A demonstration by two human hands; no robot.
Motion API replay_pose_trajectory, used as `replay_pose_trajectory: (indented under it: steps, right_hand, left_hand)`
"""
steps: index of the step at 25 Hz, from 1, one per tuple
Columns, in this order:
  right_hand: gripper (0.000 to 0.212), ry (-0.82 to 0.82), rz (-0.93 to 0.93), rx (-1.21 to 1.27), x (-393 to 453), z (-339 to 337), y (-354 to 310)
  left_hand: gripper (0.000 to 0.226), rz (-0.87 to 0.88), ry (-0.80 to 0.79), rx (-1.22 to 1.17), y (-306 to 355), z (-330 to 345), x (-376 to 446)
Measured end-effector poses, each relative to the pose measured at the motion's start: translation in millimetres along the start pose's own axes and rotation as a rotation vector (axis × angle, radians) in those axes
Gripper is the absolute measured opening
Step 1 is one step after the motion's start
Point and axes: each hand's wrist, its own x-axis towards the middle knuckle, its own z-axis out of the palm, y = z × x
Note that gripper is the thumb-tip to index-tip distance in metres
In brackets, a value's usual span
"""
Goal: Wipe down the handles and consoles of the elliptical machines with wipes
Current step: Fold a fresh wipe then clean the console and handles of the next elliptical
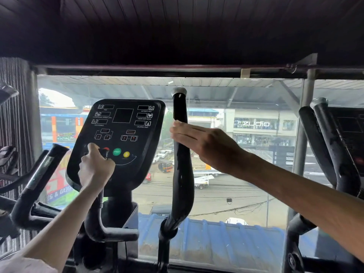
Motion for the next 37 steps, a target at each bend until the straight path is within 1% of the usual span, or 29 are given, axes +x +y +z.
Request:
replay_pose_trajectory:
  steps: [2, 4, 6, 9, 10, 12, 14, 16, 18, 22, 24, 27, 28, 30, 32, 34, 35, 37]
  right_hand:
    - [0.059, 0.047, -0.009, -0.048, -14, -6, 6]
    - [0.057, 0.055, 0.065, -0.083, -15, -7, 18]
    - [0.060, 0.044, 0.133, -0.038, -5, -2, 19]
    - [0.054, 0.037, 0.106, 0.038, -5, 5, -6]
    - [0.055, 0.047, 0.082, 0.056, -12, 6, -14]
    - [0.065, 0.089, 0.042, 0.052, -26, 3, -18]
    - [0.069, 0.104, 0.072, 0.001, -30, 2, -9]
    - [0.063, 0.080, 0.135, 0.004, -18, 2, -5]
    - [0.053, 0.054, 0.130, 0.025, -8, 5, -16]
    - [0.035, 0.099, -0.024, 0.004, -32, 3, -38]
    - [0.038, 0.128, -0.050, -0.012, -46, 0, -35]
    - [0.055, 0.138, 0.116, 0.028, -32, -2, -27]
    - [0.054, 0.126, 0.146, 0.033, -23, -1, -32]
    - [0.042, 0.099, 0.127, 0.003, -13, 3, -55]
    - [0.031, 0.091, 0.029, -0.075, -23, 3, -75]
    - [0.025, 0.126, -0.087, -0.120, -42, 0, -77]
    - [0.023, 0.159, -0.097, -0.114, -48, -1, -74]
    - [0.028, 0.212, -0.003, -0.060, -51, -3, -66]
  left_hand:
    - [0.034, -0.006, 0.003, 0.001, 0, 1, 0]
    - [0.035, -0.009, 0.003, 0.005, 0, 1, -1]
    - [0.035, -0.012, 0.007, 0.007, 1, 1, -1]
    - [0.035, 0.000, 0.007, 0.014, 0, 2, 0]
    - [0.035, -0.001, 0.010, 0.013, 0, 2, 0]
    - [0.035, 0.000, 0.013, 0.006, 0, 3, 0]
    - [0.034, 0.008, 0.014, 0.009, 1, 2, -2]
    - [0.034, -0.002, 0.020, 0.012, 1, 2, -2]
    - [0.035, -0.002, 0.009, 0.016, 1, 0, -3]
    - [0.035, 0.000, 0.020, 0.020, -1, 1, -1]
    - [0.033, 0.006, 0.028, 0.022, -3, 4, 1]
    - [0.029, 0.027, 0.043, 0.006, -3, 6, 1]
    - [0.028, 0.035, 0.041, 0.000, -3, 6, 0]
    - [0.028, 0.042, 0.033, -0.010, -3, 5, -1]
    - [0.029, 0.043, 0.032, -0.014, -4, 4, -1]
    - [0.031, 0.032, 0.025, -0.017, -5, 4, -1]
    - [0.032, 0.025, 0.017, -0.012, -5, 3, -1]
    - [0.032, 0.022, 0.008, -0.009, -4, 3, -1]
